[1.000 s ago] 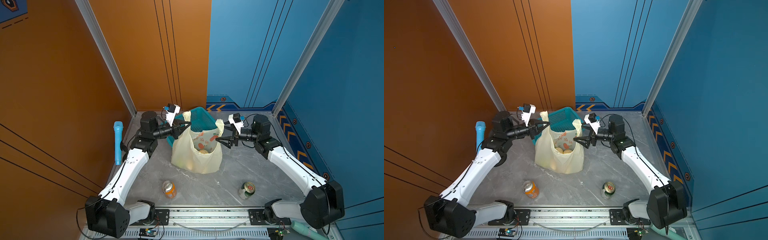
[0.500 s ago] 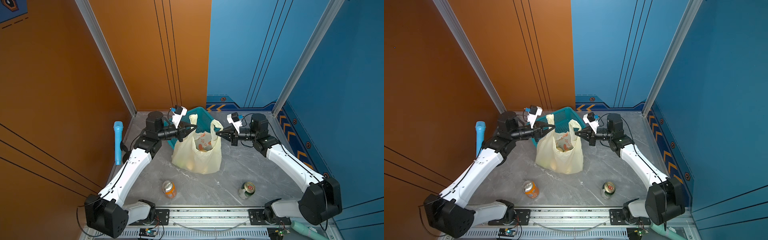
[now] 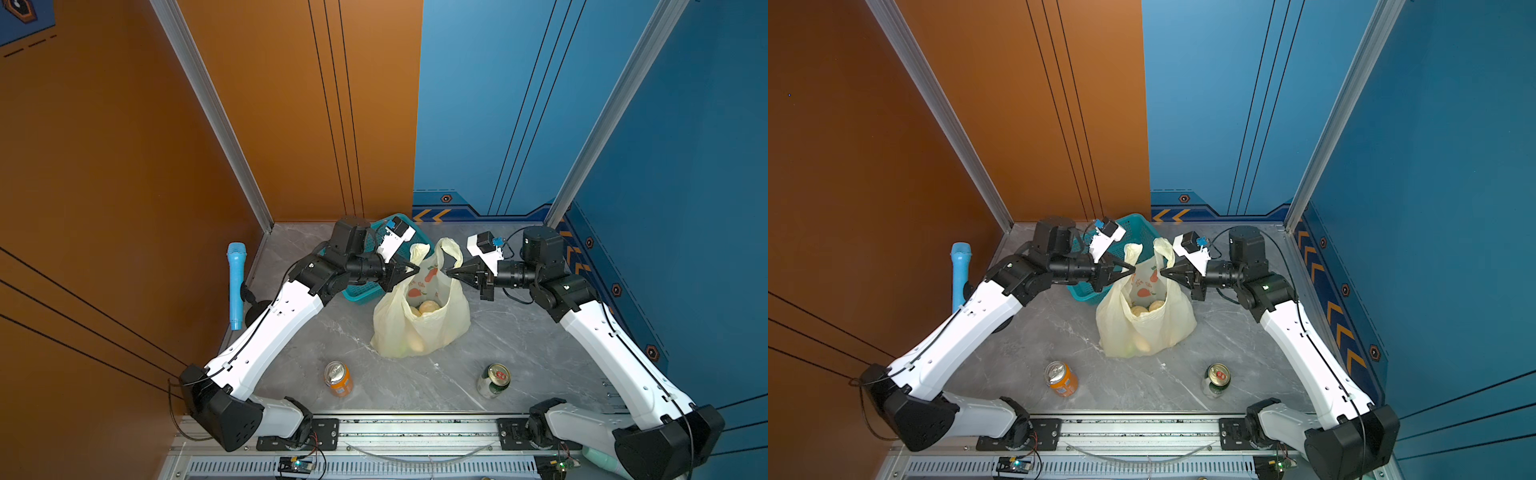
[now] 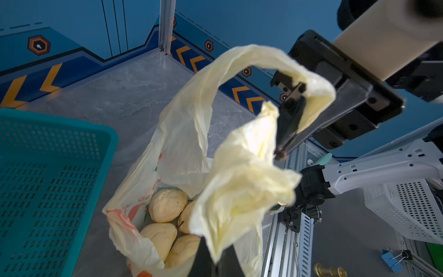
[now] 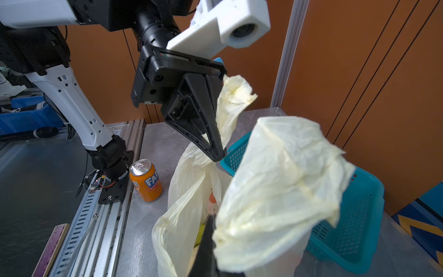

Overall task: Place the pears into plastic bags & tie knots
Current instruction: Tie the plastic bag at the center of the board.

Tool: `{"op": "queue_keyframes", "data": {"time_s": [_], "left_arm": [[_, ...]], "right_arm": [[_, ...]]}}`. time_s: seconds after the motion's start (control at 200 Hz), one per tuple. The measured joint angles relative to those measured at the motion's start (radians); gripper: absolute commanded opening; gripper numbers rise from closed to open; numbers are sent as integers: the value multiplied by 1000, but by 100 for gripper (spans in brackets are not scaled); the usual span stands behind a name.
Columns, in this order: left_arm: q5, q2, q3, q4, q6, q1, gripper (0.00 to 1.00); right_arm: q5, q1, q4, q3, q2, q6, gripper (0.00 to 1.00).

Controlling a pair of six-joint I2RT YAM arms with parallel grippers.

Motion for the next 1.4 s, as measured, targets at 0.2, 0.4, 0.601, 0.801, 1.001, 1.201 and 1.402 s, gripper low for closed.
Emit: {"op": "queue_keyframes", "data": {"time_s": [0.2, 0.4, 0.601, 0.801, 1.001, 1.201, 1.402], "left_arm": [[-31, 5, 0, -51, 24, 10, 0], [-48, 5, 0, -63, 28, 34, 0], [-50, 5, -3, -51, 27, 56, 0], [-50, 5, -5, -39, 27, 61, 0], [-49, 5, -5, -37, 26, 61, 0], [-48, 5, -5, -27, 23, 60, 0], [-48, 9, -5, -16, 23, 58, 0]], "right_arm": [[44, -40, -18, -27, -14, 30, 74], [44, -118, 84, -108, -24, 135, 82], [43, -163, 209, -233, -92, 246, 83], [69, -178, 303, -309, -176, 309, 90], [91, -188, 386, -325, -171, 369, 100], [154, -105, 561, -326, -49, 447, 94], [203, -25, 650, -254, 123, 467, 44]]}}
